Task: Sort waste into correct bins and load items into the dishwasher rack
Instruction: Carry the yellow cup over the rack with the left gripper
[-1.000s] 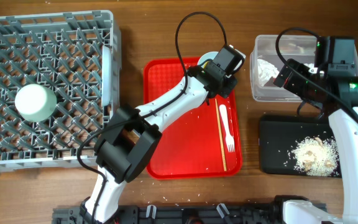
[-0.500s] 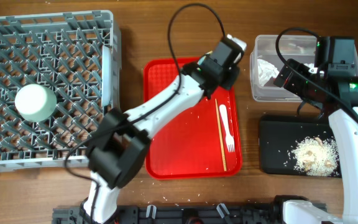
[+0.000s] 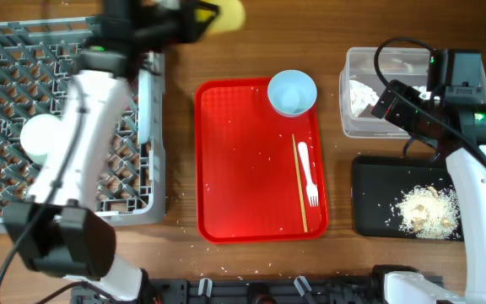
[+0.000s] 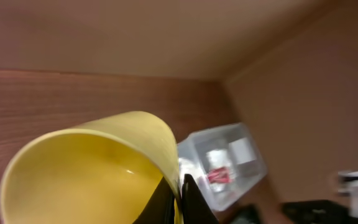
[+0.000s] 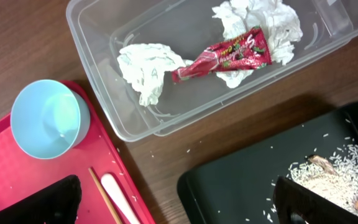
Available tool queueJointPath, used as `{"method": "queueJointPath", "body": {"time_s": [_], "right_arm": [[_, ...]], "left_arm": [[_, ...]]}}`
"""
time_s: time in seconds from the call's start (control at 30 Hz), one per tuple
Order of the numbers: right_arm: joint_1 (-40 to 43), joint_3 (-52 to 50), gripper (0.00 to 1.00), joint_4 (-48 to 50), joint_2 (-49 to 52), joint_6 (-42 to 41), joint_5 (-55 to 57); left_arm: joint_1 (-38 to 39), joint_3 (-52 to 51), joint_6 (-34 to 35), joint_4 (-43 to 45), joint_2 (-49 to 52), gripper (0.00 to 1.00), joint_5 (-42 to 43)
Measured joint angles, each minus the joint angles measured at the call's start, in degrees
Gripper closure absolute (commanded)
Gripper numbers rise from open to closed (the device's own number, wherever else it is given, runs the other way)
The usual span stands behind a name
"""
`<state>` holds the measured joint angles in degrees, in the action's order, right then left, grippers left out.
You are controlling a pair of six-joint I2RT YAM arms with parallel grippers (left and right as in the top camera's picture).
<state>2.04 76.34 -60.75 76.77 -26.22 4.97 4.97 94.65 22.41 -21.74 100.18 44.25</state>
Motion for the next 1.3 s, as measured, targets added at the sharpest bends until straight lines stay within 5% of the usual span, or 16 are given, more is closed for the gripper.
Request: {"method": "queueJointPath", "body": {"time_s": [0.17, 0.33, 0.9, 1.3], "right_arm": [[0.0, 0.0, 0.00, 0.0, 0.0, 0.0, 0.0], [0.0, 0.0, 0.00, 0.0, 0.0, 0.0, 0.0], [0.0, 0.0, 0.00, 0.0, 0.0, 0.0, 0.0], [0.0, 0.0, 0.00, 0.0, 0.0, 0.0, 0.0]], "left_arm": [[-18.9, 0.0, 5.2, -0.1, 0.0, 0.96, 16.7], [-26.5, 0.0, 6.4, -2.3, 1.9, 0.96, 22.2], [-35.4, 0.0, 6.9, 0.8, 25.4, 0.96, 26.5], [-36.8, 0.1, 6.9, -0.3, 27.1, 0.96, 29.8]]}}
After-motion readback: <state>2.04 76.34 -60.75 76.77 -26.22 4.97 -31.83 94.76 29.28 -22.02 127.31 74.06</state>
